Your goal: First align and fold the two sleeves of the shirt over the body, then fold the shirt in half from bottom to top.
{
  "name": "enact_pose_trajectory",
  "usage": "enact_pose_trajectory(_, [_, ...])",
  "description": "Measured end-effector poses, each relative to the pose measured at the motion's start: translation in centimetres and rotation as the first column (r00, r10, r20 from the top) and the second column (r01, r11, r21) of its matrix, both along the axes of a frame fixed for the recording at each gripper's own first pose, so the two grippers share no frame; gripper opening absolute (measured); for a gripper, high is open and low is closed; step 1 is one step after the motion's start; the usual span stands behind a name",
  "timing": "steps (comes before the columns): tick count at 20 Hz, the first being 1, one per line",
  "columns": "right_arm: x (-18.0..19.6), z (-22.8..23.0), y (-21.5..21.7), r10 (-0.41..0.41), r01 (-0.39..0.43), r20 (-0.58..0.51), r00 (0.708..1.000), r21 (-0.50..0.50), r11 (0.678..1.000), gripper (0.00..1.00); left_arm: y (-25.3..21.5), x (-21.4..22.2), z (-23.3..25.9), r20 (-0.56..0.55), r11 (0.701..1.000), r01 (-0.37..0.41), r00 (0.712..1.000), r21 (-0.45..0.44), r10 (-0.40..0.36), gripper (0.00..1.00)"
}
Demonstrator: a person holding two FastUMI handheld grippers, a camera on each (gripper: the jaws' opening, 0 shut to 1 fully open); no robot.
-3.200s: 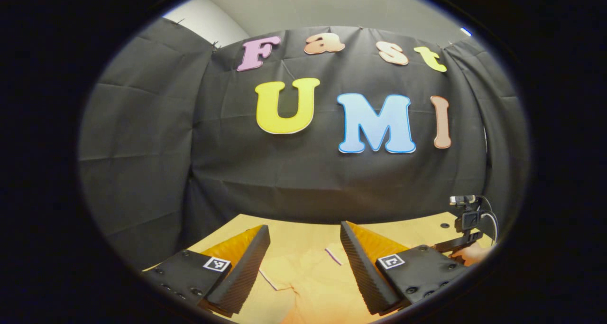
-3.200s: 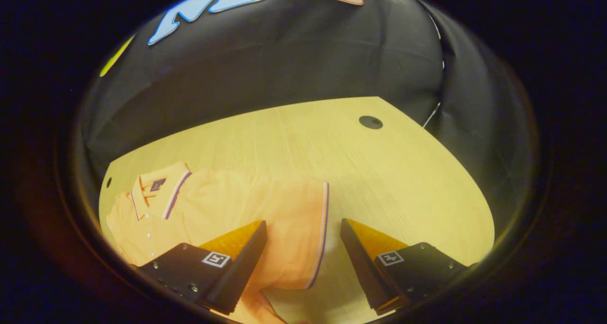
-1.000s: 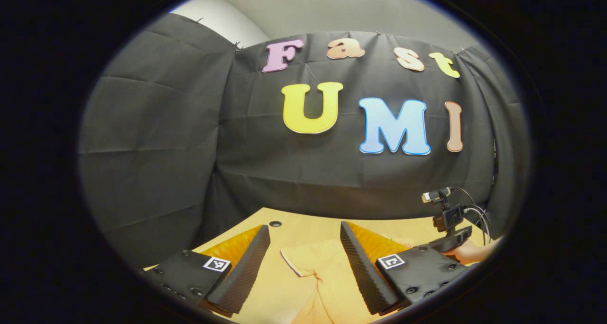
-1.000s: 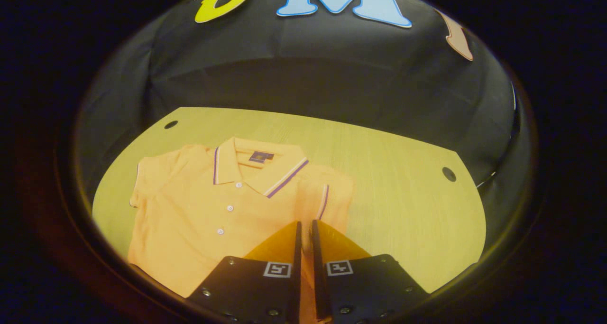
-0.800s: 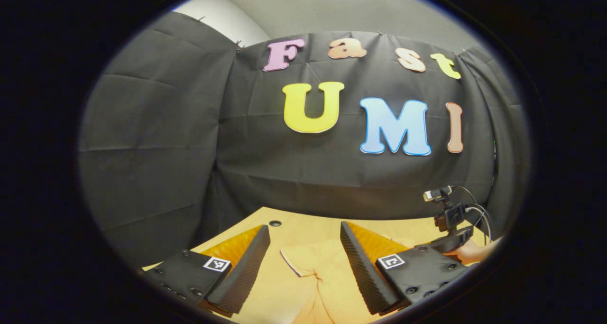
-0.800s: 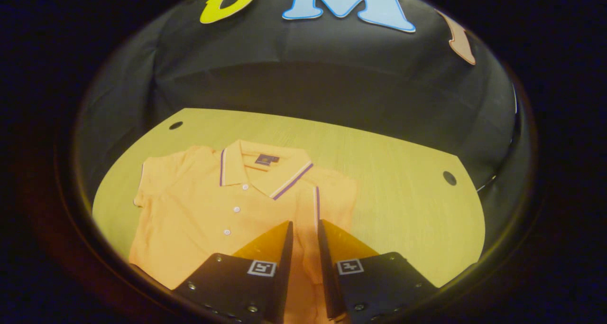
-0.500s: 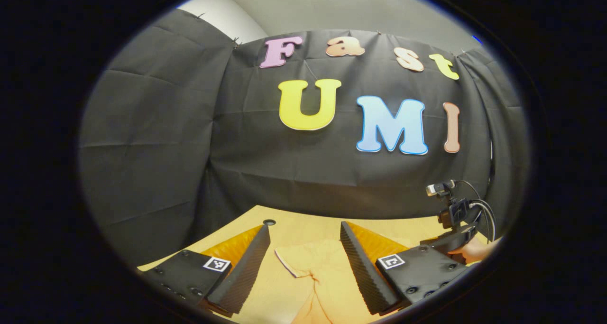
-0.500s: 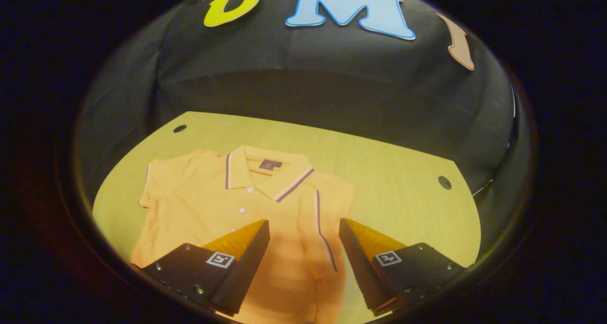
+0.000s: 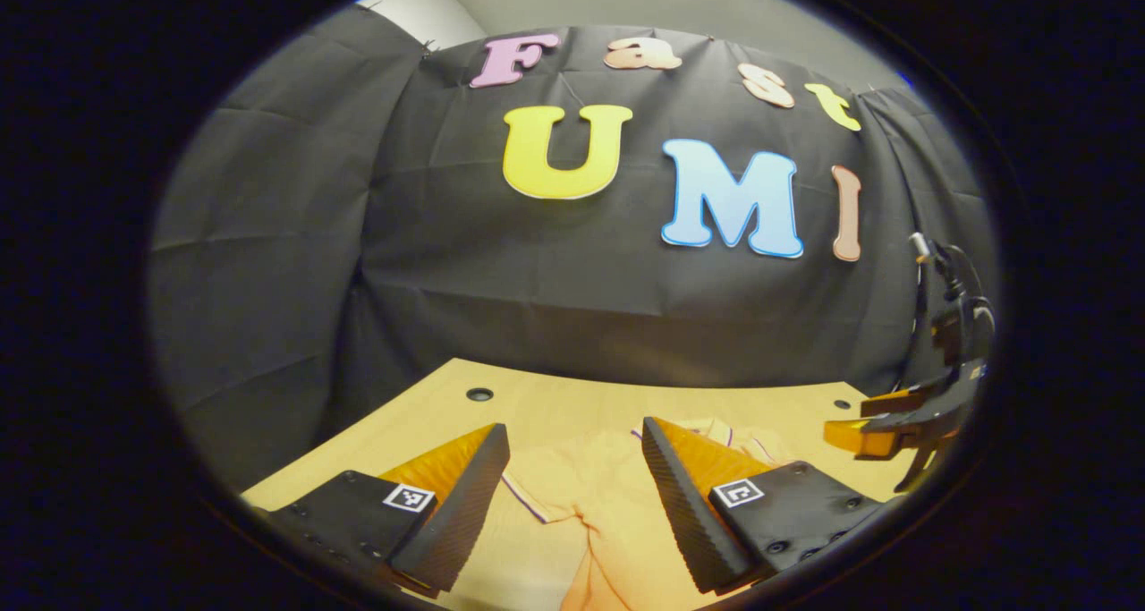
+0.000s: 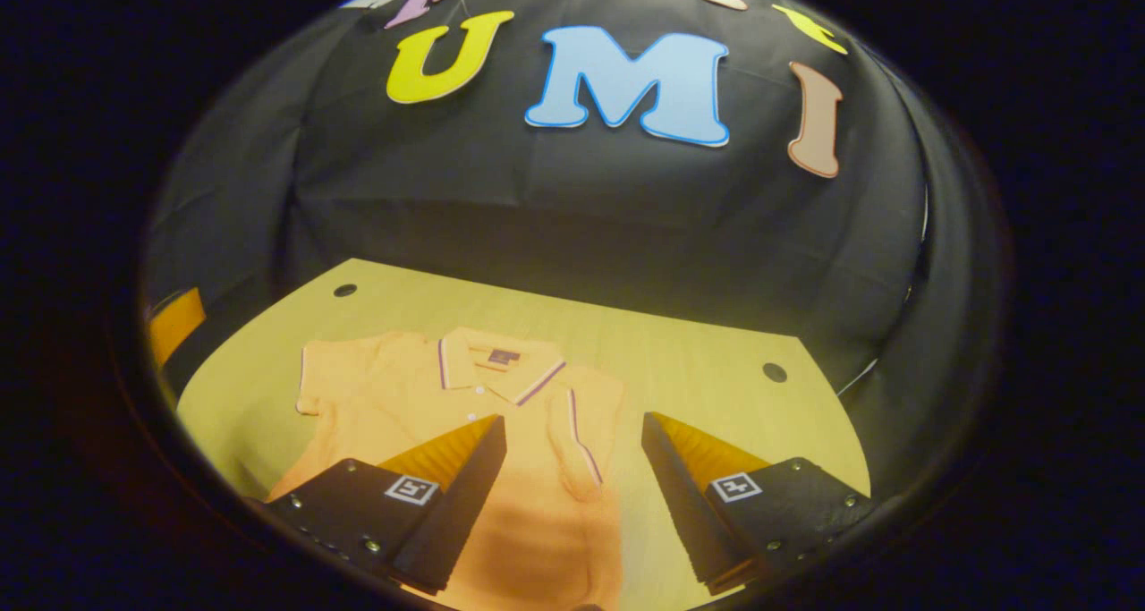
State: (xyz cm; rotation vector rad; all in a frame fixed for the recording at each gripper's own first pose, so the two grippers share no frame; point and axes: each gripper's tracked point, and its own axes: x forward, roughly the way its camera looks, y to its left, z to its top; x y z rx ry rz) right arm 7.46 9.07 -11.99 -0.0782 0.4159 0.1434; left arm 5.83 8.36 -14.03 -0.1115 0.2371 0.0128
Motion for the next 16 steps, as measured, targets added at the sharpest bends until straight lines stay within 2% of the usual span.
enact_pose_trajectory(3, [-2.7,2.4,-0.5,-0.045,0.044,0.036,0.998,0.036,0.998,0.95,0.7,2.0,-2.9,-0.044,0.999,-0.003,0.999,-0.032,0.001,0.98])
enact_pose_trajectory(6, [-4.7,3.7,-0.5,-0.065,0.061,0.057,0.996,0.078,0.995,0.94,2.1,3.8,-6.4,-0.099,0.998,-0.047,0.994,-0.050,0.042,0.97])
enact_pose_trajectory(7, [-5.2,4.4,-0.3,-0.067,0.060,0.068,0.995,0.094,0.994,0.94,2.3,4.3,-7.4,-0.109,0.997,-0.056,0.993,-0.048,0.051,0.94])
enact_pose_trajectory(9, [-6.2,5.5,0.0,-0.063,0.052,0.091,0.994,0.112,0.992,0.94,3.4,5.6,-9.3,-0.134,0.996,-0.082,0.988,-0.021,0.079,0.95])
enact_pose_trajectory(10, [-6.7,5.8,0.0,-0.057,0.046,0.101,0.993,0.111,0.993,0.95,3.8,6.1,-10.2,-0.145,0.996,-0.092,0.985,-0.009,0.090,0.93])
enact_pose_trajectory(11, [-7.4,6.3,0.0,-0.049,0.037,0.113,0.992,0.106,0.994,0.95,4.4,6.6,-11.0,-0.156,0.995,-0.104,0.982,0.005,0.103,0.95])
enact_pose_trajectory(12, [-8.1,6.7,0.1,-0.041,0.028,0.125,0.991,0.100,0.995,0.95,4.8,7.1,-11.8,-0.170,0.993,-0.113,0.979,0.018,0.114,0.93])
enact_pose_trajectory(16, [-10.7,8.0,0.6,-0.014,-0.002,0.146,0.989,0.112,0.994,0.94,5.2,8.4,-14.8,-0.236,0.992,-0.122,0.964,0.032,0.127,0.95])
